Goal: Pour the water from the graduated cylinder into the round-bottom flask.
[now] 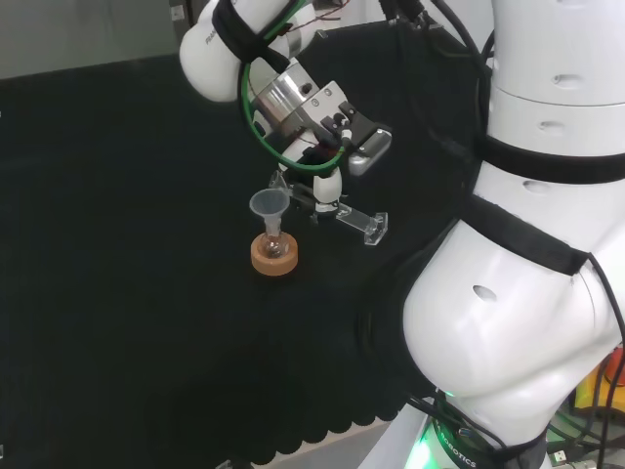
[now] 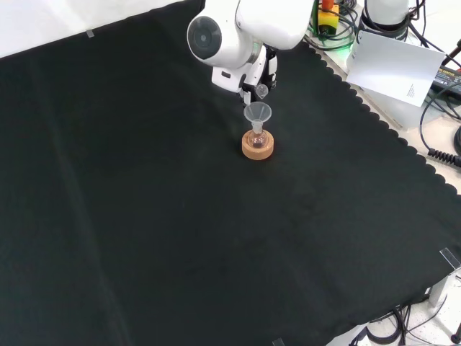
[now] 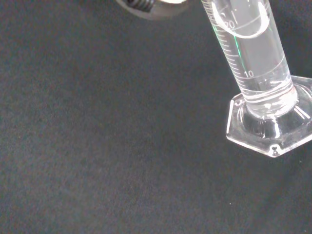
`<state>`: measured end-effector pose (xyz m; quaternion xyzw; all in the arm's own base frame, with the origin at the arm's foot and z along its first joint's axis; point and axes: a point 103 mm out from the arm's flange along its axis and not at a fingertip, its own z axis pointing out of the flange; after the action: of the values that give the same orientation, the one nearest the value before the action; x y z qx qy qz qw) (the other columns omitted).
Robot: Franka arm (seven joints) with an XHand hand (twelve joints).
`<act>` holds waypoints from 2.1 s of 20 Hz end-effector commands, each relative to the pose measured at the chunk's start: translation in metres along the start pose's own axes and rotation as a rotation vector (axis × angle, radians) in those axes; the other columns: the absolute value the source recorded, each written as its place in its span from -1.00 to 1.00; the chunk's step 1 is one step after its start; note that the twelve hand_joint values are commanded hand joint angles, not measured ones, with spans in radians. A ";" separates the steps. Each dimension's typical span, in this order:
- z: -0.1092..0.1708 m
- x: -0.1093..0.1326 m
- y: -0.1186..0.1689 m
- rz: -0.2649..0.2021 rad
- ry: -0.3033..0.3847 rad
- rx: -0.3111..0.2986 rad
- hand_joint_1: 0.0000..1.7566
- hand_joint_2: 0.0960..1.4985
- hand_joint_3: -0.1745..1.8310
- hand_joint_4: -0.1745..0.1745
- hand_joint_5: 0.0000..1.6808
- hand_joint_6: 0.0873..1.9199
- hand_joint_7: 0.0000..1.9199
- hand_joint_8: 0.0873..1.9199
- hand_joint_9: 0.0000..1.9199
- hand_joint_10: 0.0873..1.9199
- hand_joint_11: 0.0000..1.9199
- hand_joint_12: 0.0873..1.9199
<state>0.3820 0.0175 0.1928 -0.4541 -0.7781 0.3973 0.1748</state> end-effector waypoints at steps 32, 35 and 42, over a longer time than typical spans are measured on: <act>-0.006 -0.004 -0.009 0.085 -0.105 0.193 0.31 0.43 -0.76 -1.00 0.14 0.06 0.26 -0.68 0.43 -0.99 0.23 -0.24; -0.004 -0.009 -0.011 0.087 -0.097 0.207 0.31 0.43 -0.75 -1.00 0.14 0.06 0.26 -0.69 0.43 -1.00 0.23 -0.24; -0.006 -0.011 -0.012 0.094 -0.104 0.245 0.31 0.43 -0.75 -1.00 0.14 0.06 0.26 -0.69 0.43 -1.00 0.23 -0.24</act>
<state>0.3839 0.0069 0.2063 -0.4458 -0.7147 0.5114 0.1700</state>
